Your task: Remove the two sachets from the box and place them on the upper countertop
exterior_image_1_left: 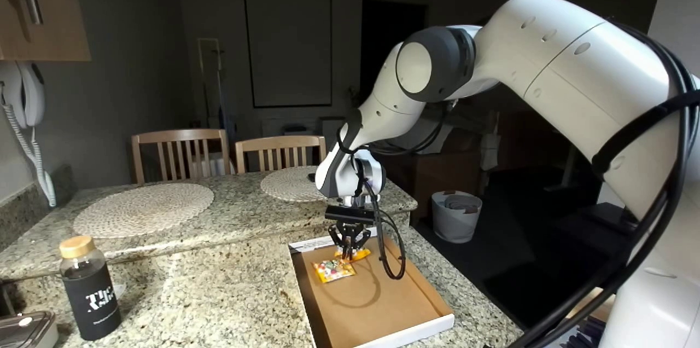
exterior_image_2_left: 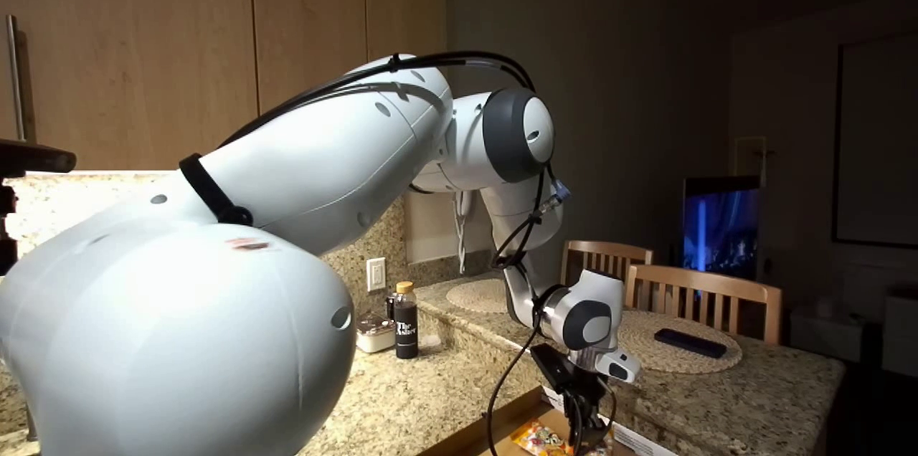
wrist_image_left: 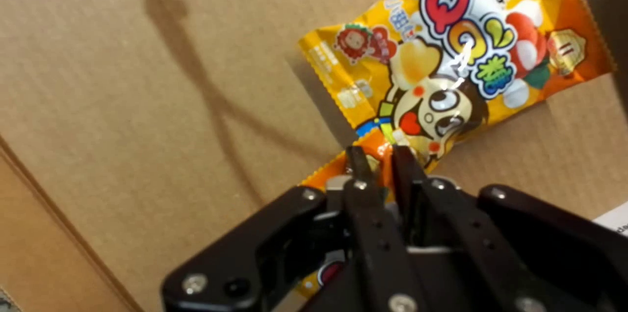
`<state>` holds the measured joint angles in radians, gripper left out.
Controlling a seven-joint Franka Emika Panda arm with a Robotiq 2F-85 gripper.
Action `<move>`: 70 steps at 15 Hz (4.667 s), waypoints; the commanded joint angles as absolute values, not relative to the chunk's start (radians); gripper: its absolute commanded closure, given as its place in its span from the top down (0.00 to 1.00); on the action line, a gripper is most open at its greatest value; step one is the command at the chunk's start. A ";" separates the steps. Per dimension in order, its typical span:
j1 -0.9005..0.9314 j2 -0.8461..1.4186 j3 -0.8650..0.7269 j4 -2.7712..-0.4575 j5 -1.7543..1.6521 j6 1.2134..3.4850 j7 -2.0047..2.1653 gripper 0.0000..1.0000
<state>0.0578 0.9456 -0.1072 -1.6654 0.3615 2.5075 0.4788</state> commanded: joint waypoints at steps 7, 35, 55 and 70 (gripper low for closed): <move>0.063 0.924 -0.119 -1.681 0.338 2.480 0.556 0.04; 0.126 0.979 -0.162 -1.677 0.319 2.706 0.559 0.00; -0.054 0.501 -0.024 -1.954 0.475 2.401 0.398 0.00; -0.055 0.622 -0.113 -1.690 0.475 2.522 0.697 0.00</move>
<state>-0.0530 0.5924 -0.1020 -1.7373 0.4890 2.5169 0.6236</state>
